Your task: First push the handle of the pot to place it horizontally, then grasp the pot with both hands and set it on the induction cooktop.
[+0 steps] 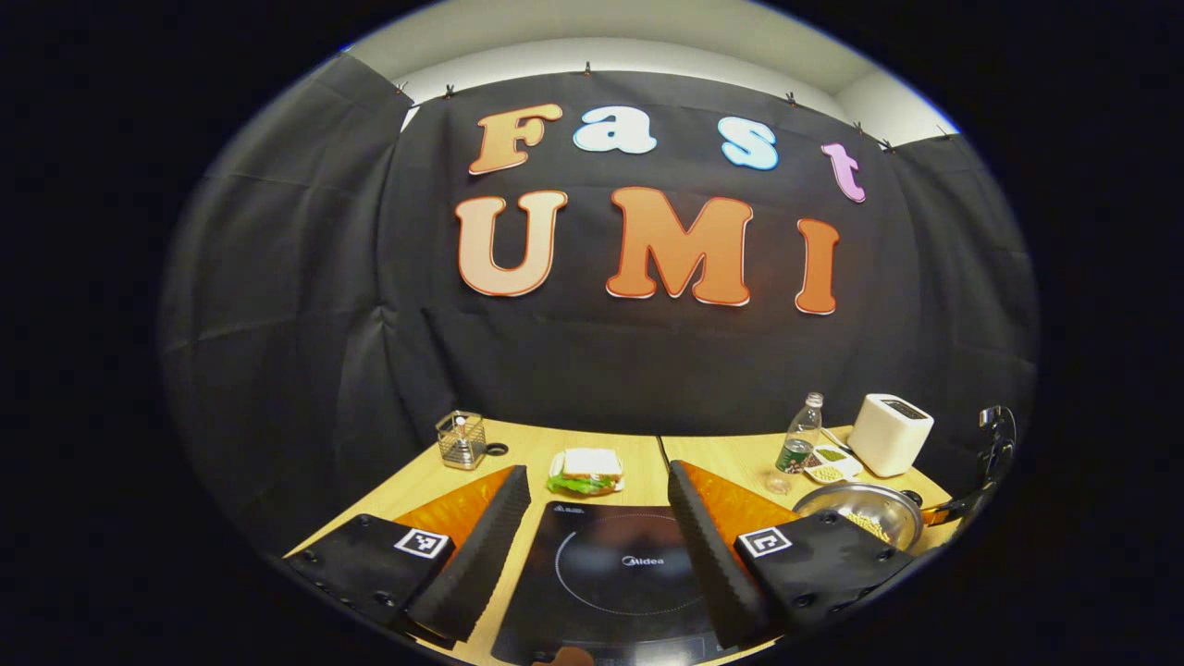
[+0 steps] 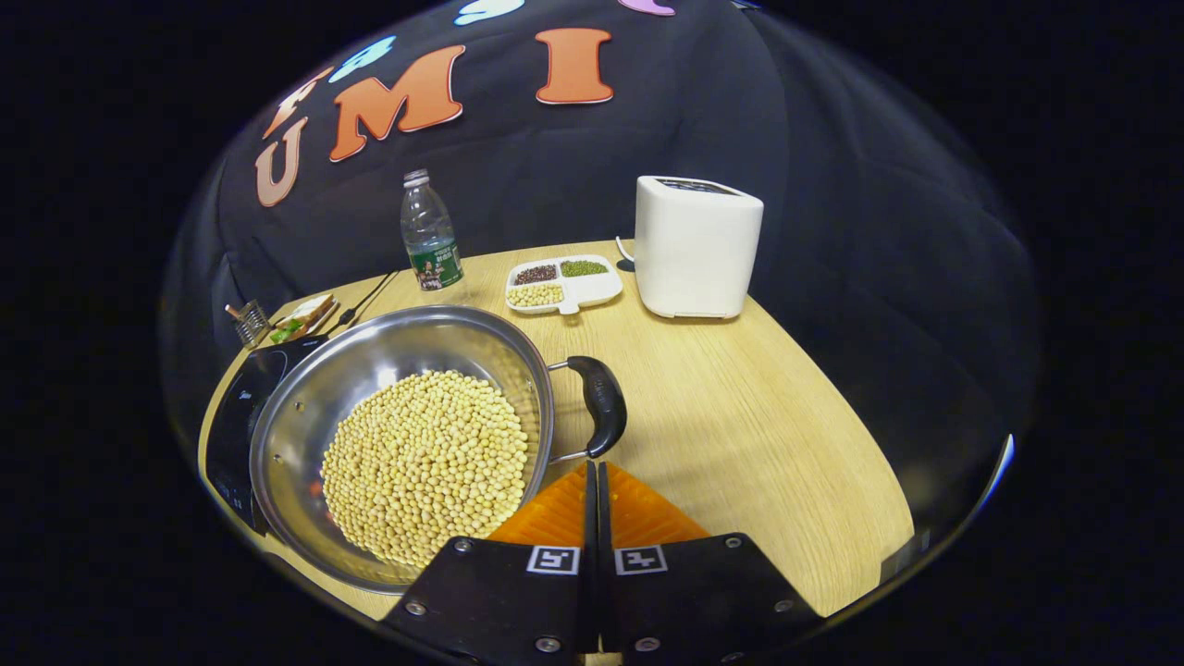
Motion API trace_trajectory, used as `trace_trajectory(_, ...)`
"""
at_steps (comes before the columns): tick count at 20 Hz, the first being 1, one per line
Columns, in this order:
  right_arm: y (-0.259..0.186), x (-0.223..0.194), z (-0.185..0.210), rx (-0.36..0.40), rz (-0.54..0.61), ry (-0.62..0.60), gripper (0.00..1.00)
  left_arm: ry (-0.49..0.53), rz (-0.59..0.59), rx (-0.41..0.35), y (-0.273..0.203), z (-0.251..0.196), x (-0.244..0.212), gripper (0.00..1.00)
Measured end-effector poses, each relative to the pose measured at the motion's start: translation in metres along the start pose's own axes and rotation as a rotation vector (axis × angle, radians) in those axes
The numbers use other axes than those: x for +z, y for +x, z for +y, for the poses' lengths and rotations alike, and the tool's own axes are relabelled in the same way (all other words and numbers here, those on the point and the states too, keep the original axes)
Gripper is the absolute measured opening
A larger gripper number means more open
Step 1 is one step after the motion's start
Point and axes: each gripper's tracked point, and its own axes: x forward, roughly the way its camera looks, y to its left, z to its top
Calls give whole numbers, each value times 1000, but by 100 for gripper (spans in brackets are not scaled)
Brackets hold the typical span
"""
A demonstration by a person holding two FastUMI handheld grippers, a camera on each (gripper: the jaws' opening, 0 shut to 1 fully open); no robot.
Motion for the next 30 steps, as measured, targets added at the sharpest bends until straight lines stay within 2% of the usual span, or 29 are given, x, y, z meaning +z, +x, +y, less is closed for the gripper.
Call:
trace_trajectory(6, -22, 17, -14, -6, -63, 19, 0, -15, 105, -88, 6, -55, -54, 98)
trace_trajectory(9, -33, 22, -19, -3, -88, 21, 5, 1, 162, -132, 7, -84, -82, 98)
trace_trajectory(11, -37, 27, -21, 2, -105, 22, 17, 11, 189, -155, 7, -100, -95, 98)
trace_trajectory(12, -38, 31, -21, 2, -114, 19, 32, 14, 197, -165, 8, -107, -100, 98)
trace_trajectory(13, -39, 34, -21, 1, -124, 15, 40, 18, 206, -172, 9, -115, -105, 98)
trace_trajectory(14, -40, 37, -20, 0, -135, 11, 54, 23, 214, -179, 9, -122, -110, 99)
trace_trajectory(15, -41, 41, -21, 1, -145, 7, 59, 32, 223, -186, 9, -130, -115, 98)
trace_trajectory(16, -41, 45, -19, 3, -154, 5, 70, 43, 234, -197, 10, -138, -121, 98)
trace_trajectory(18, -39, 49, -14, 15, -164, 10, 79, 51, 257, -220, 10, -154, -131, 97)
trace_trajectory(20, -33, 50, -9, 32, -165, 12, 84, 56, 289, -238, 10, -169, -142, 97)
trace_trajectory(21, -30, 52, -8, 33, -163, 7, 81, 64, 297, -246, 11, -176, -147, 99)
trace_trajectory(22, -26, 51, -8, 31, -164, -1, 91, 76, 302, -252, 12, -182, -152, 99)
trace_trajectory(23, -22, 52, -8, 25, -166, -7, 93, 86, 308, -258, 13, -188, -156, 99)
trace_trajectory(30, 3, 53, -4, 42, -151, -26, 94, 107, 375, -271, 27, -216, -188, 99)
